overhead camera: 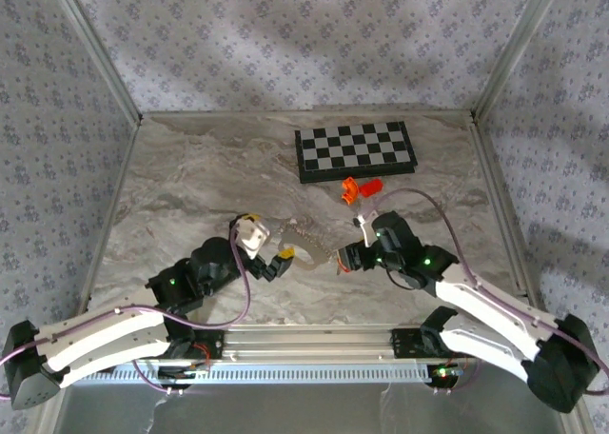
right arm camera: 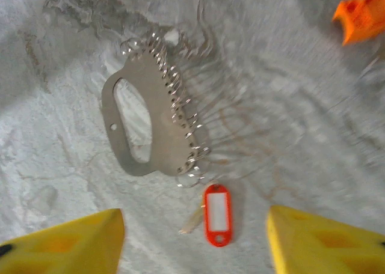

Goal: Put the keys on the keyring

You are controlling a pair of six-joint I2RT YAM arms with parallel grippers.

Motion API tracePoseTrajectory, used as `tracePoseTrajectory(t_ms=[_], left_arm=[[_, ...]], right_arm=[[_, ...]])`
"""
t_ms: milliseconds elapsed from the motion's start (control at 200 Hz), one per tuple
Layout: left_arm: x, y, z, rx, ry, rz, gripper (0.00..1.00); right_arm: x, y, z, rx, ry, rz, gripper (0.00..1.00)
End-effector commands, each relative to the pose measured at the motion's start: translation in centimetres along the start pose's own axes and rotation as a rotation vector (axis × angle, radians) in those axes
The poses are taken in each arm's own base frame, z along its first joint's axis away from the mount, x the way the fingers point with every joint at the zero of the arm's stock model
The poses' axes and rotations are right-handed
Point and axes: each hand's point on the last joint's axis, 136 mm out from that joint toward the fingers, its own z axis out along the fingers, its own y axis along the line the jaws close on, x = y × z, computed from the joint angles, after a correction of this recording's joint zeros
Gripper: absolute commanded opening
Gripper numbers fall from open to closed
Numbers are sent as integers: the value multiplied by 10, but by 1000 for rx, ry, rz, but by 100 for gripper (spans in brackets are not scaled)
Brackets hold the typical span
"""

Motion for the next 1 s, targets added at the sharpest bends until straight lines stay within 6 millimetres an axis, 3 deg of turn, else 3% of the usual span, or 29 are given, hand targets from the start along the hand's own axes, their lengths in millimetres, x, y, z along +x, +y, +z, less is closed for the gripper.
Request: tracePoseTrajectory(t_ms=[0, 110, 170, 450, 710, 875, 995], left_arm=[[-24, 27, -8, -138, -54, -65, 100], [-23, 59, -18, -301, -49, -125, 100], [-20, 74, -24, -369, -35, -132, 99], [-5, 135, -60, -648, -37, -145, 100], [24, 173, -82, -822, -14, -107, 100], [48, 191, -94, -940, 12, -92, 100], [63, 200, -101, -1023, 28, -84, 99]], right_arm=[[-13, -20, -20, 111, -64, -34, 76], [-27, -34, -34, 163, -136, -37, 88], [-32, -40, -40, 183, -167, -31, 100], [-47, -76, -54, 291, -274, 27, 100], [-57, -108, -65, 395, -356, 93, 100], [-51, -132, -72, 516, -360, 114, 100], [-47, -139, -72, 523, -372, 124, 100]])
